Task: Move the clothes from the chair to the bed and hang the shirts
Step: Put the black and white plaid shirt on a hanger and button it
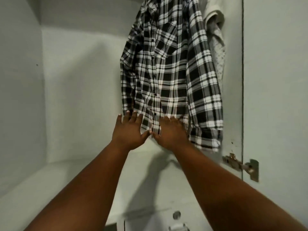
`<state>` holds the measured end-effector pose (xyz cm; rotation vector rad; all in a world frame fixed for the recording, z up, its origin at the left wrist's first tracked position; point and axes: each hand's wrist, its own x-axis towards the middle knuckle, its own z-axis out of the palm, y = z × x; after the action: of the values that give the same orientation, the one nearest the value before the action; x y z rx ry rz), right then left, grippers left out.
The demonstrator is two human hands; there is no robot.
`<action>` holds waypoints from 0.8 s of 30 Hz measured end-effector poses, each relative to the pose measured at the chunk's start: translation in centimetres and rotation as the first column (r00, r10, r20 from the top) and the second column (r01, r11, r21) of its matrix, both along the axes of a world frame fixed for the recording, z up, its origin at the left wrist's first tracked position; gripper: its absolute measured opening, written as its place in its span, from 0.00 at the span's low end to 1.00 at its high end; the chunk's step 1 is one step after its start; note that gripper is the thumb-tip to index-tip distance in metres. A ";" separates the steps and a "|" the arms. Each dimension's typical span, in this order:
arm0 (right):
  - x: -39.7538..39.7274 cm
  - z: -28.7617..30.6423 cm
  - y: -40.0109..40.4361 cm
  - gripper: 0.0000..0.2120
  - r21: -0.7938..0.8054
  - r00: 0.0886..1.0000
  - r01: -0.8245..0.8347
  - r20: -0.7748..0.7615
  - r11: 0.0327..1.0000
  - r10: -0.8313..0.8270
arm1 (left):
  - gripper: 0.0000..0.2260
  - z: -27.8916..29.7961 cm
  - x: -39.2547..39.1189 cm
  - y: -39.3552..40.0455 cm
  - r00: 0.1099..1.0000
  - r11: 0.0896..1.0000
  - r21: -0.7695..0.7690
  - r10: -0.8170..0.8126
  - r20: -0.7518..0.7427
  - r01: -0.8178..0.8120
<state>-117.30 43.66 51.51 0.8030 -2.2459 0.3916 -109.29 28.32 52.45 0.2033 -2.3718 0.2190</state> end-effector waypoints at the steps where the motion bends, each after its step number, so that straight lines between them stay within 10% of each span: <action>1: 0.9 -2.0 0.6 0.34 -0.005 0.999 0.008 0.054 1.000 -0.008 | 0.41 -1.4 1.0 0.8 1.000 1.000 0.002 0.009 0.023 -0.009; 18: 22.1 -17.3 22.0 0.38 0.393 0.943 -0.044 0.319 0.919 -0.092 | 0.53 -18.9 19.6 22.8 0.934 0.950 0.276 0.043 0.356 -0.149; 24: 26.9 -21.0 26.8 0.38 0.364 0.898 0.039 0.395 0.930 -0.192 | 0.39 -22.0 23.2 27.5 0.911 0.962 0.267 -0.054 0.409 -0.063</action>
<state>-90.38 70.43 30.56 0.8098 -2.8145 0.1119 -86.13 55.84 30.44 0.3204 -2.8237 -0.0793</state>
